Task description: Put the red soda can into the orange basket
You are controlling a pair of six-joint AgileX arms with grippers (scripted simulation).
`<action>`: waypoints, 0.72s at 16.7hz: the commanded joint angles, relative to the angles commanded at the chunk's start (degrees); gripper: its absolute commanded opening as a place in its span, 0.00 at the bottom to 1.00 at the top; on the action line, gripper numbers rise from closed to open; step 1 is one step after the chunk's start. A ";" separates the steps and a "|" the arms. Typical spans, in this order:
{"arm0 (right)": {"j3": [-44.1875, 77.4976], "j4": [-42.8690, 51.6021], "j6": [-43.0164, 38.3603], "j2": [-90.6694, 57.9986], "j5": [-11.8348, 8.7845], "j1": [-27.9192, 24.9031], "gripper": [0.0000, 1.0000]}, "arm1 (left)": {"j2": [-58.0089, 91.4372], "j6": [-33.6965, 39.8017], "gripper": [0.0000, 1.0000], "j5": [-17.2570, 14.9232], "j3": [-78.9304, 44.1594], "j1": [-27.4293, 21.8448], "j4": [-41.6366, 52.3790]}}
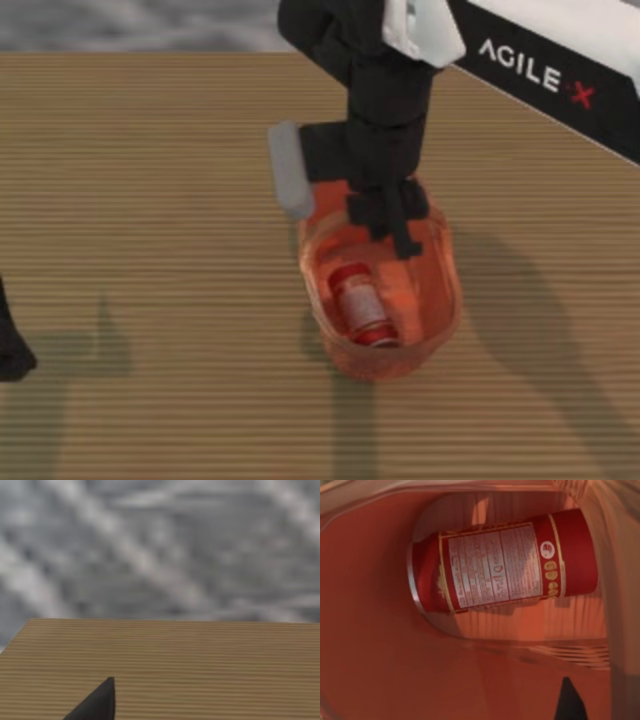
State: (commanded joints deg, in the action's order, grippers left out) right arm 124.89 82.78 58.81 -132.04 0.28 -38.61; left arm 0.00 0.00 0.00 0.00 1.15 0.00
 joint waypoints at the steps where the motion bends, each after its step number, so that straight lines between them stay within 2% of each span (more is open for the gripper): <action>1: 0.00 0.00 0.00 0.00 0.00 0.00 0.00 | 0.00 0.00 1.00 0.00 0.00 0.00 0.00; 12: 0.00 0.00 0.00 0.00 0.00 0.00 0.00 | 0.00 0.00 1.00 0.00 0.00 0.00 0.00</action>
State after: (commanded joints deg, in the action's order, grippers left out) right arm 124.89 82.78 58.81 -132.04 0.28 -38.61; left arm 0.00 0.00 0.00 0.00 1.15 0.00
